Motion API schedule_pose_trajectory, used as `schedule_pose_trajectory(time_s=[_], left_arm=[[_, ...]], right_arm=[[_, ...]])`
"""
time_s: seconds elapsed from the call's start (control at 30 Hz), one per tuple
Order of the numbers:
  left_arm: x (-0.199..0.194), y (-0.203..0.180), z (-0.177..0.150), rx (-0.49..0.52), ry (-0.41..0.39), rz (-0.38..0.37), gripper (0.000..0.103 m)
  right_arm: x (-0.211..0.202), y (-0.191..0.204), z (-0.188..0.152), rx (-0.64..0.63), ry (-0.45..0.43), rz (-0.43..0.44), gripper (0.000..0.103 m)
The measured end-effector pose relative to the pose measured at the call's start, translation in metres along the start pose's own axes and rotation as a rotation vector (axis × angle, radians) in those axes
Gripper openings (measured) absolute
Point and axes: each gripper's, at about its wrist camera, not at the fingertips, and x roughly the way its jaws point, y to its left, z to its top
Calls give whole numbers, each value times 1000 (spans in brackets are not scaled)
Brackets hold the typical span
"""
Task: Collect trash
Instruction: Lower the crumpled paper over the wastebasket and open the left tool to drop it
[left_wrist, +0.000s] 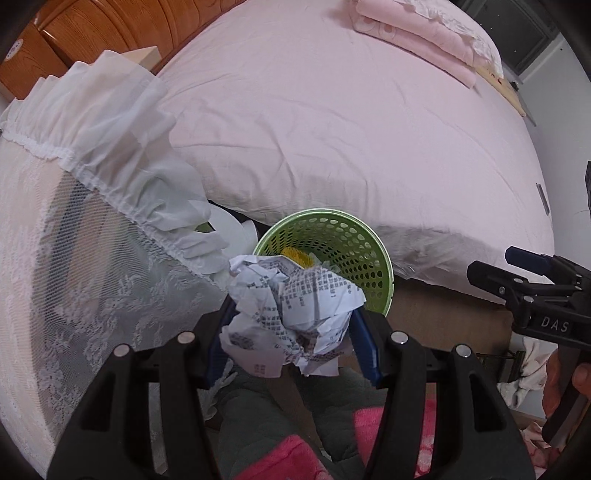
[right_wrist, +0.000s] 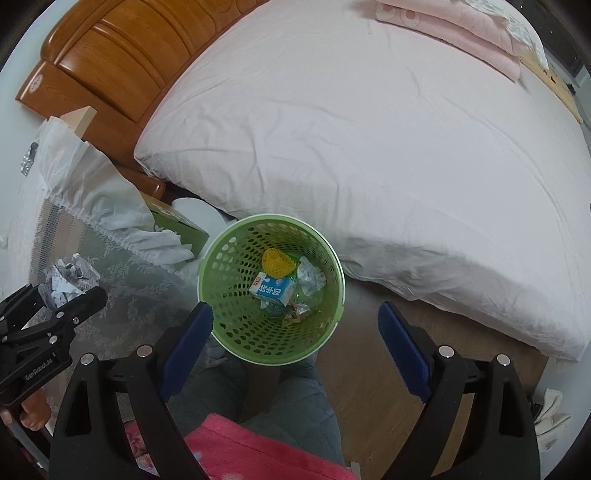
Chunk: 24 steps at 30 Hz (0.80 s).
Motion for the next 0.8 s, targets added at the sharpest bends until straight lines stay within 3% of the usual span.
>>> schedule_pose_trajectory(time_s=[0.07, 0.13, 0.2, 0.3, 0.63, 0.8], left_arm=[[4, -6, 0, 9, 8, -12, 57], [4, -14, 0, 24, 7, -19, 66], [1, -20, 0, 43, 1, -16, 83], [-7, -26, 0, 62, -27, 4, 93], [-34, 3, 0, -36, -74, 26, 93], [-64, 26, -2, -88, -146, 52, 93]], right_arm=[[2, -6, -4, 11, 6, -5, 90], [3, -12, -6, 24, 6, -6, 90], [3, -16, -8, 32, -1, -5, 90], [2, -18, -8, 41, -12, 0, 90], [-11, -8, 8, 30, -60, 36, 90], [-27, 12, 18, -26, -102, 63, 90]])
